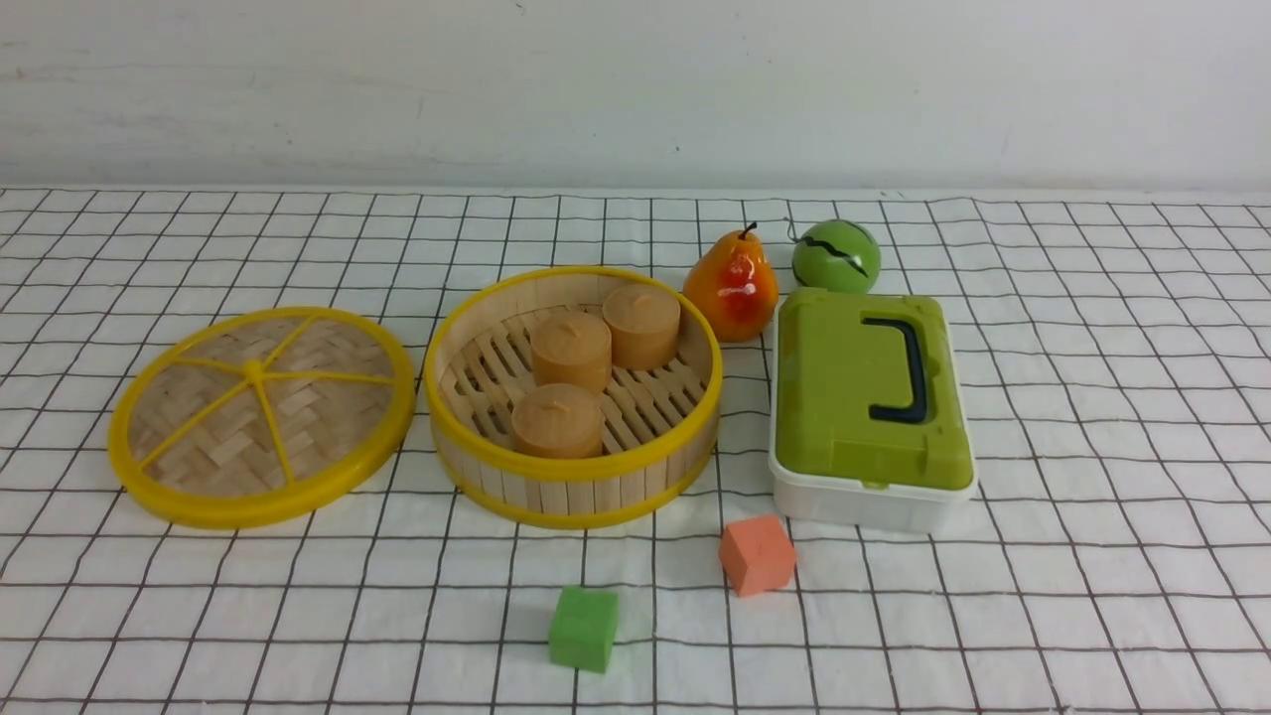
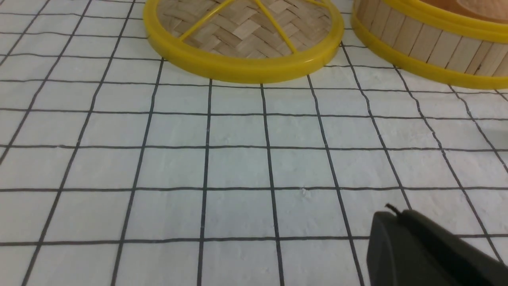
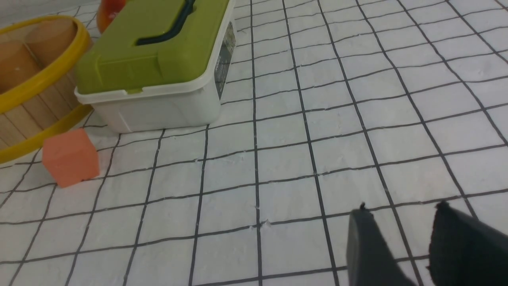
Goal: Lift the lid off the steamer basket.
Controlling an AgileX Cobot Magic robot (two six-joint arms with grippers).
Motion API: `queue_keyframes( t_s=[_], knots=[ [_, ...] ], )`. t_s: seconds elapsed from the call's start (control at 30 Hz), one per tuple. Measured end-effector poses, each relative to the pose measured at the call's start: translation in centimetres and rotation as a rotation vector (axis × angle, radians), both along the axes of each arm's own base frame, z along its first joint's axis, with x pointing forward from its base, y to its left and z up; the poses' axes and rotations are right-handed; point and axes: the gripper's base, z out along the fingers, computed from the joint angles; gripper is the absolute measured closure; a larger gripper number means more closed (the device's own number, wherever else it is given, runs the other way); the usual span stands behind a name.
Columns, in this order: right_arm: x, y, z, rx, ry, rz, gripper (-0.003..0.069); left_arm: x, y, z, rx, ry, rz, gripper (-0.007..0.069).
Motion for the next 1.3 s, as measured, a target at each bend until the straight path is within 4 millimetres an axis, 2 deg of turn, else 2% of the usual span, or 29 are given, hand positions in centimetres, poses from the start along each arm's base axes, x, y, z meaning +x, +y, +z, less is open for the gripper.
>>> queue_keyframes(
  t_s=[0.13,0.23,0.27,0.4,0.8,0.93,1.13,1.3],
  knots=[
    [0.00,0.00,0.00,0.000,0.000,0.000,0.0419,0.00,0.00,-0.01,0.001,0.001,-0.001,0.0637],
    [0.00,0.00,0.00,0.000,0.000,0.000,0.0419,0.01,0.24,0.00,0.117,-0.006,-0.013,0.0637],
    [0.00,0.00,0.00,0.000,0.000,0.000,0.0419,0.01,0.46,0.00,0.222,-0.009,-0.025,0.0636],
    [0.00,0.00,0.00,0.000,0.000,0.000,0.0419,0.01,0.71,0.00,0.321,-0.010,-0.031,0.0636],
    [0.00,0.00,0.00,0.000,0.000,0.000,0.0419,0.01,0.78,0.00,0.344,-0.009,-0.032,0.0636],
    [0.00,0.00,0.00,0.000,0.000,0.000,0.0419,0.01,0.78,-0.01,0.278,-0.006,-0.008,0.0636],
    [0.00,0.00,0.00,0.000,0.000,0.000,0.0419,0.01,0.73,-0.01,0.007,0.006,0.082,0.0636],
    [0.00,0.00,0.00,0.000,0.000,0.000,0.0419,0.01,0.71,0.01,-0.052,0.006,0.101,0.0636]
  ],
)
